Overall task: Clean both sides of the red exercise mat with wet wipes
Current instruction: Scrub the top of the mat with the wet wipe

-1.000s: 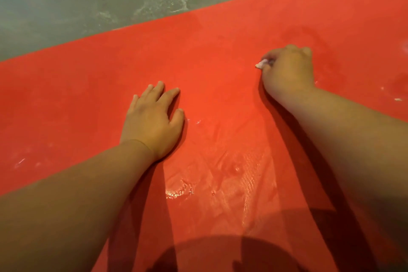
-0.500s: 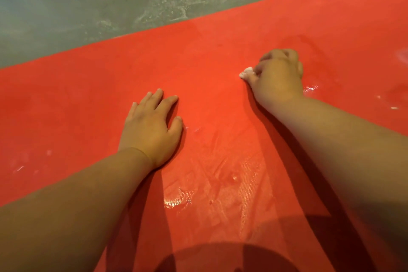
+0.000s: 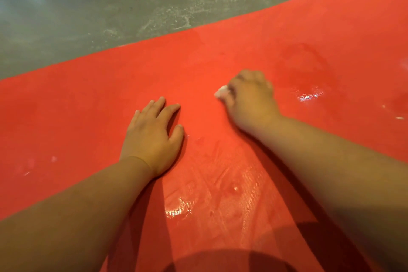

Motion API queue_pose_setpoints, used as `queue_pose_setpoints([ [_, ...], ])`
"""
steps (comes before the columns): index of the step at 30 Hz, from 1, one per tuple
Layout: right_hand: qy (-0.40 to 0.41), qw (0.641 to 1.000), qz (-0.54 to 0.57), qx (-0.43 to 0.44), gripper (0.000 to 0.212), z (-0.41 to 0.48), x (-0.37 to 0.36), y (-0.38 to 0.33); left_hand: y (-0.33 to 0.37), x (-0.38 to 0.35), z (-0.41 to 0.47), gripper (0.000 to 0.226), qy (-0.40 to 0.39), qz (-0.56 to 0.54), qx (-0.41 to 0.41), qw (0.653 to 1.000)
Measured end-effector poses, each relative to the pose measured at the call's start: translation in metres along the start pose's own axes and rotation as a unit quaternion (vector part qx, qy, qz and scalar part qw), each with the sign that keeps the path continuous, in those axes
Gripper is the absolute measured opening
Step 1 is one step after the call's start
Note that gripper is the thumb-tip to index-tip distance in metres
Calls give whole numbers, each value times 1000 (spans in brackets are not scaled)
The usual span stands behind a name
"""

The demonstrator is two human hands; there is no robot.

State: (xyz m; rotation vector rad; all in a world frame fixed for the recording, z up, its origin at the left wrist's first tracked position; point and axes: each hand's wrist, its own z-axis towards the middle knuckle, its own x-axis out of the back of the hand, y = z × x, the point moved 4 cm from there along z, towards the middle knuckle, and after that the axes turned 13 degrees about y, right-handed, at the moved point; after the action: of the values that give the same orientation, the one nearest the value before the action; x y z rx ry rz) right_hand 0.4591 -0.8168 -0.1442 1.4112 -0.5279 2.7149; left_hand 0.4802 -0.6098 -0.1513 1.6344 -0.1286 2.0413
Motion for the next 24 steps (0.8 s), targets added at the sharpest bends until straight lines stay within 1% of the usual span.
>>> queue_pose_setpoints([
  [2,-27,993,91,75,30,-16,-2,-27,0,1,-1,69,1,1,-4,1000],
  [3,-38,990,103,94,28,-16,0,-27,0,1,0,73,4,0,-6,1000],
  [5,-33,993,70,89,28,-1,2,-6,-2,2,0,79,10,0,-8,1000],
  [6,-21,997,39,65,28,10,3,13,-2,2,0,79,12,0,-8,1000],
  [9,-12,996,-59,-60,32,40,9,64,-2,1,-1,78,10,-1,-11,1000],
  [11,-6,992,-72,-108,32,45,6,64,-5,0,0,76,14,-20,5,1000],
  [12,-7,992,-55,-112,31,41,2,52,-8,1,2,73,25,-39,33,998],
  [13,-8,995,-22,-99,28,34,0,35,-12,3,3,70,39,-58,68,995],
  [14,-8,998,21,-66,26,24,-3,13,-15,4,5,67,53,-69,96,992],
  [15,-13,998,62,-14,23,12,-2,-10,-16,4,6,62,58,-68,111,990],
  [17,-41,989,96,103,21,-6,5,-41,-15,1,6,53,60,-44,108,991],
  [18,-50,987,83,130,23,-1,8,-40,-15,1,8,50,71,-27,97,992],
  [19,-50,990,55,123,25,10,8,-27,-17,3,13,51,86,-7,87,992],
  [20,-45,995,27,89,28,24,4,-7,-20,7,20,53,101,9,84,991],
  [21,-35,999,-7,41,30,42,0,20,-25,11,32,53,113,17,87,990],
  [23,-19,995,-73,-61,31,82,-8,69,-33,15,66,53,126,24,87,988],
  [24,-13,992,-75,-98,30,97,-13,81,-36,15,87,53,130,27,74,988],
])
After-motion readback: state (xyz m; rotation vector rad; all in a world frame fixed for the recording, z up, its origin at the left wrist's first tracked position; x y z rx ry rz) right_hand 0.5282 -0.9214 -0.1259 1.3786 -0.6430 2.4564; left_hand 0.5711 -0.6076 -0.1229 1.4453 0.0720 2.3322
